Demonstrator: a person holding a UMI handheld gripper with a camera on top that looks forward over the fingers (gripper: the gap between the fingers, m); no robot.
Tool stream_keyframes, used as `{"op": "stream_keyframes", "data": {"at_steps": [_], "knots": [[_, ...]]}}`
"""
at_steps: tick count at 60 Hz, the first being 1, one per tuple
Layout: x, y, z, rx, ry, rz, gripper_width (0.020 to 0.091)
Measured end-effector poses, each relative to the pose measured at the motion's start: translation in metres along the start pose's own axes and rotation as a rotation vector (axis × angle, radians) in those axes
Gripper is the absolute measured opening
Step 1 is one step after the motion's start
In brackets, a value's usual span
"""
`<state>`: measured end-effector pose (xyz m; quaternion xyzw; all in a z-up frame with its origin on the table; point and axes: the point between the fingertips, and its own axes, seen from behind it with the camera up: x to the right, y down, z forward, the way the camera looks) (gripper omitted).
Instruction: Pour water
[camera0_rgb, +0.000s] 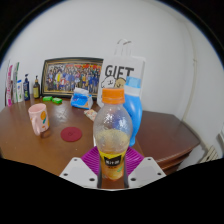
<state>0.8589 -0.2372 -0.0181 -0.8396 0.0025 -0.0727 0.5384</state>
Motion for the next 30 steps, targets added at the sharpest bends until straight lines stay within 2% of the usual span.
{"op": "stream_keyframes", "data": {"at_steps": [15, 22, 30], "knots": [[-0.011, -0.101, -0.009, 0.085, 0.166, -0.329, 0.0291], [-0.041, -0.154, -0.003, 0.113, 0.245, -0.607, 0.0290], [-0.090, -0.191, 0.014, 0.128, 0.317, -0.995, 0.0289]]}}
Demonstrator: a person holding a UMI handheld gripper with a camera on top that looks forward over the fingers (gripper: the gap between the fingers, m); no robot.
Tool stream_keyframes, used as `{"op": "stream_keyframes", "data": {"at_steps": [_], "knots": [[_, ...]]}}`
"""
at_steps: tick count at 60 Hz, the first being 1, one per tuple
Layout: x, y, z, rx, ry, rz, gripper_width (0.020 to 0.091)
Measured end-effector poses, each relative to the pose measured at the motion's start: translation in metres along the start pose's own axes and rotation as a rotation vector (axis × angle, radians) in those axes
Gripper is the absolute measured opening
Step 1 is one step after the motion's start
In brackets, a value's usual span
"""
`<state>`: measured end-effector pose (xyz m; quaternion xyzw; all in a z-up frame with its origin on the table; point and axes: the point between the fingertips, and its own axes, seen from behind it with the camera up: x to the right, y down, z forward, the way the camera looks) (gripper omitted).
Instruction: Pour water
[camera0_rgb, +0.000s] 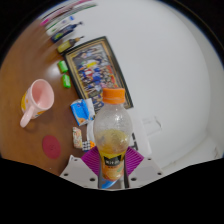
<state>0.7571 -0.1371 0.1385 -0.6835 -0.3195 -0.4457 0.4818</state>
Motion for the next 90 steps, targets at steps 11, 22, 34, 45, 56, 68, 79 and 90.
{"op": "stream_keyframes", "data": {"at_steps": [11, 22, 34, 45, 56, 68, 79, 90], "knots": [[-0.028, -0.056, 0.025, 0.029, 0.042, -0.453, 0.0290], [-0.058, -0.082, 0.039, 0.057, 0.064, -0.807, 0.0290], [-0.070, -0.081, 0.045, 0.037, 0.027, -0.830, 0.0291], [-0.061, -0.080, 0.038, 0.055, -0.058, -0.478, 0.0288], [-0.048, -0.083, 0.027, 0.096, -0.176, 0.145, 0.0290], [-0.072, -0.061, 0.034, 0.040, -0.381, 0.818, 0.0290], [-0.117, -0.026, 0.054, 0.001, -0.477, 1.059, 0.0291], [-0.160, 0.001, 0.058, -0.052, -0.517, 1.130, 0.0311]]}}
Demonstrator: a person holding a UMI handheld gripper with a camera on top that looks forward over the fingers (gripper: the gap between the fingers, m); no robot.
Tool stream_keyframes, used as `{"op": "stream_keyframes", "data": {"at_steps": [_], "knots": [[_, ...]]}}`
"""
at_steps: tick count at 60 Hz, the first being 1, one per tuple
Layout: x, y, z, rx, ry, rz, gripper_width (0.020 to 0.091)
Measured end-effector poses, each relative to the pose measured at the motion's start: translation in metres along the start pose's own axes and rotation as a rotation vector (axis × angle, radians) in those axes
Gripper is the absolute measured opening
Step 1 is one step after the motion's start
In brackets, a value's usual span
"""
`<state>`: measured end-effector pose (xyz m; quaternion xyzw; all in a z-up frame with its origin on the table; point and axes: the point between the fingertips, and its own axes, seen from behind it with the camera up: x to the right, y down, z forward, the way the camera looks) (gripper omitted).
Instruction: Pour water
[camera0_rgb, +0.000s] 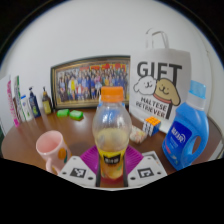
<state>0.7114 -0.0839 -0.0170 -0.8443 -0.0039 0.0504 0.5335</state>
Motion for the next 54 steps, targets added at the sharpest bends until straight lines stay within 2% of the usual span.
{"op": "stream_keyframes", "data": {"at_steps": [1, 4, 9, 12, 15, 19, 21, 24, 31, 41, 54], "knots": [[0.000, -0.006, 0.001, 0.040, -0.002, 0.004, 0.0321], [-0.001, -0.002, -0.002, 0.056, 0.004, 0.003, 0.0328], [0.000, -0.001, -0.003, 0.068, 0.012, -0.012, 0.0433], [-0.001, 0.004, -0.004, 0.048, 0.017, -0.011, 0.0516], [-0.001, 0.013, -0.006, 0.000, 0.020, 0.004, 0.0638], [-0.001, 0.022, -0.014, -0.060, 0.029, 0.043, 0.0874], [0.000, 0.024, -0.020, -0.077, 0.034, 0.056, 0.0840], [0.000, 0.023, -0.032, -0.082, 0.046, 0.059, 0.0860], [-0.006, 0.015, -0.078, -0.087, 0.102, 0.016, 0.0855], [-0.030, 0.001, -0.172, -0.098, 0.192, -0.031, 0.0854], [-0.085, -0.003, -0.279, -0.096, 0.219, -0.028, 0.0854]]}}
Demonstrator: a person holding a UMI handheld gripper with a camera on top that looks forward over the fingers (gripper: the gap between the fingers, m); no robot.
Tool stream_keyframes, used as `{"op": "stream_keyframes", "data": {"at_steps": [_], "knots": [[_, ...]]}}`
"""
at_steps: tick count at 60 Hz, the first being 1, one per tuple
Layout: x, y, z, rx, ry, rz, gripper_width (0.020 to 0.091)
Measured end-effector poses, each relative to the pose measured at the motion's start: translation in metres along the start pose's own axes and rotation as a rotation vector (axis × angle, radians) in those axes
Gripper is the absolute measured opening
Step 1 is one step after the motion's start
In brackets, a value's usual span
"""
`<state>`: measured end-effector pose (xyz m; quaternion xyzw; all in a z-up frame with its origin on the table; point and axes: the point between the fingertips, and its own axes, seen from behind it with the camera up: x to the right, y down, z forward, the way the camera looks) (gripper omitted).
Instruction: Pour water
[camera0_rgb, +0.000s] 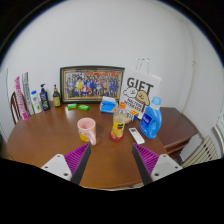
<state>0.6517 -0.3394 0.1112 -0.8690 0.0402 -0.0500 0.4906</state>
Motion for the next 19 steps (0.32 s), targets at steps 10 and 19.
{"op": "stream_keyframes", "data": {"at_steps": [10, 19], "knots": [[-0.017, 0.011, -0.039, 0.007, -0.001, -0.001, 0.0854], [-0.013, 0.010, -0.052, 0.026, 0.027, 0.004, 0.0854]]}}
